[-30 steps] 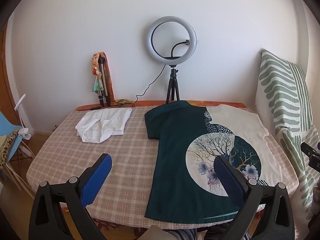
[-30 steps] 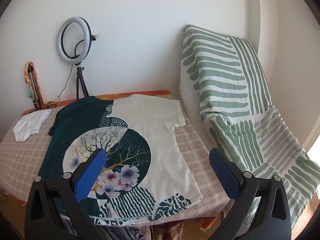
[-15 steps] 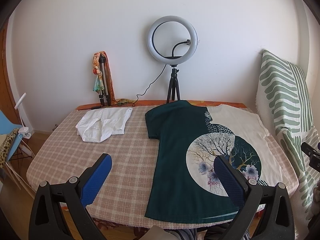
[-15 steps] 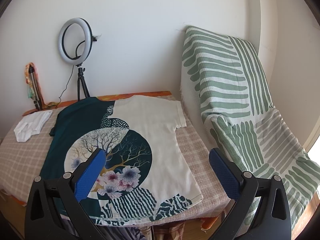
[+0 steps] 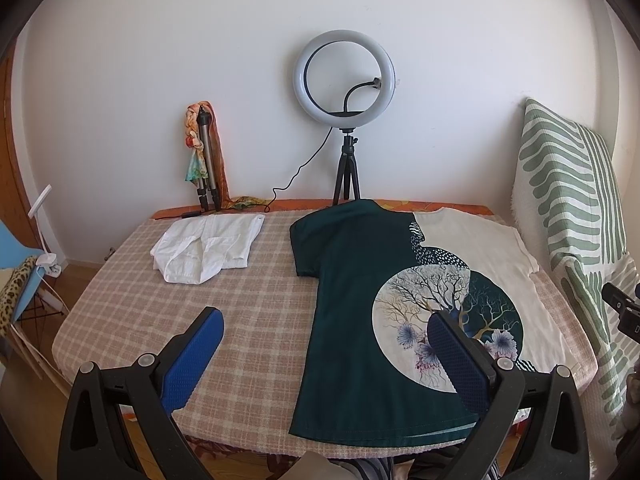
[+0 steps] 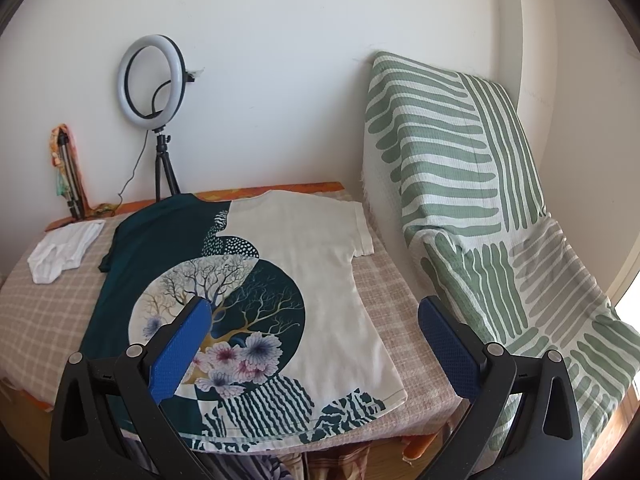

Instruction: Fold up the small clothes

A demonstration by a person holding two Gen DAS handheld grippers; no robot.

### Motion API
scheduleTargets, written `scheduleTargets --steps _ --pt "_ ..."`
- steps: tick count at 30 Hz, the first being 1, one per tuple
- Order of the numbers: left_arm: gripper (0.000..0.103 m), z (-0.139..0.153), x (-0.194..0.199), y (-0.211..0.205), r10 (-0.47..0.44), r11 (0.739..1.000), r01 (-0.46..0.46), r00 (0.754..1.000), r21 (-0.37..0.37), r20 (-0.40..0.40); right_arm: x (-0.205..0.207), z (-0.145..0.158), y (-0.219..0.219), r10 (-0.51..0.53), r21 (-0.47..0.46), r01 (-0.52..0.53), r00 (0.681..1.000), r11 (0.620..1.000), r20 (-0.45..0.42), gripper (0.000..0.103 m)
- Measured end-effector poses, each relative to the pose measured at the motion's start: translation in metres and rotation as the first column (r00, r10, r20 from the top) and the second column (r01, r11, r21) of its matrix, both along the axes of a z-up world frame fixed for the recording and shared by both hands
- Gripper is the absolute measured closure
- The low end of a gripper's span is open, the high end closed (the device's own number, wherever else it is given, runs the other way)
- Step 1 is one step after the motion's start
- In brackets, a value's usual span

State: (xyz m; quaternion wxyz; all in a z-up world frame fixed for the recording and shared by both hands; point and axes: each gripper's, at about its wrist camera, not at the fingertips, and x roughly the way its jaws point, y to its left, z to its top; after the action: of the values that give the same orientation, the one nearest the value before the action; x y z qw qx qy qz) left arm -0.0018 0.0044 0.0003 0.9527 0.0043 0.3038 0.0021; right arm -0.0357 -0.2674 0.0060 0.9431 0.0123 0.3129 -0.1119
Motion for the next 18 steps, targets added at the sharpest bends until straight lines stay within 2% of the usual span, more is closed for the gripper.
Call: scheduleTargets --steps 18 --pt "0.0 -0.01 0.013 0.003 0.012 1.0 -0.013 1.0 -0.001 -0.024 0.016 -0.004 0.007 0.018 -0.001 -0.018 1.0 1.0 -0.006 0.001"
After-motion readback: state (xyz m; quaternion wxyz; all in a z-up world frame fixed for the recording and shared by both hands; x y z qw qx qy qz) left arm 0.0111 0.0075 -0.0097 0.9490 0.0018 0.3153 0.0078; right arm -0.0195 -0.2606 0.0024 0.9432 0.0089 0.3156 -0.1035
